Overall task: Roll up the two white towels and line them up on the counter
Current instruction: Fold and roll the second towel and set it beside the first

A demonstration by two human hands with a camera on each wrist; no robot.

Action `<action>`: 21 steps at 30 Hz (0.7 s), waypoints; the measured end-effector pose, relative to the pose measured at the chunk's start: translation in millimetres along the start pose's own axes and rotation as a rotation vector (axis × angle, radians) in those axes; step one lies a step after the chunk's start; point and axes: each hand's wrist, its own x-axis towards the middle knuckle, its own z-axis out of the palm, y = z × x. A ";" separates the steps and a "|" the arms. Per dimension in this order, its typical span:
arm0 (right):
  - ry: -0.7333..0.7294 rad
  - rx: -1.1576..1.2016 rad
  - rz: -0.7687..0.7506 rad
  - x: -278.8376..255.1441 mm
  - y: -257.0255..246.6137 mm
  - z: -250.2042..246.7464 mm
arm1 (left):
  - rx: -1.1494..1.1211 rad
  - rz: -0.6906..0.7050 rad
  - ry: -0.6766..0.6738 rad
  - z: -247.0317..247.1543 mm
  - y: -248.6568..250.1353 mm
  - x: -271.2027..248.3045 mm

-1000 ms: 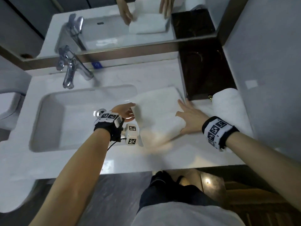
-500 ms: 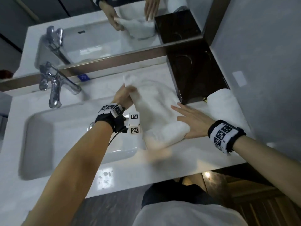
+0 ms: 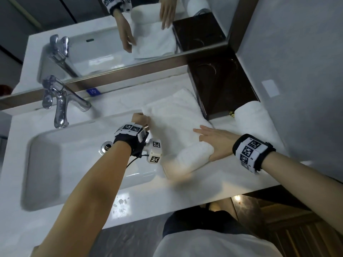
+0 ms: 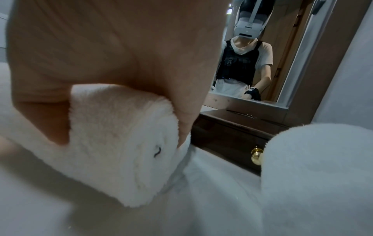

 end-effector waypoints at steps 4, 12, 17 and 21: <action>0.008 0.024 0.014 -0.4 -0.6 1.6 | 0.142 0.064 0.120 -1.5 0.9 6.1; -0.014 0.076 0.078 1.5 -7.7 2.2 | 0.232 0.077 0.026 -16.6 2.4 15.5; -0.061 0.074 0.098 1.5 -11.7 -1.1 | 0.589 0.101 0.092 -6.7 19.2 0.7; -0.059 0.105 0.108 0.6 -13.1 0.1 | 0.848 0.575 0.191 23.2 29.5 -16.4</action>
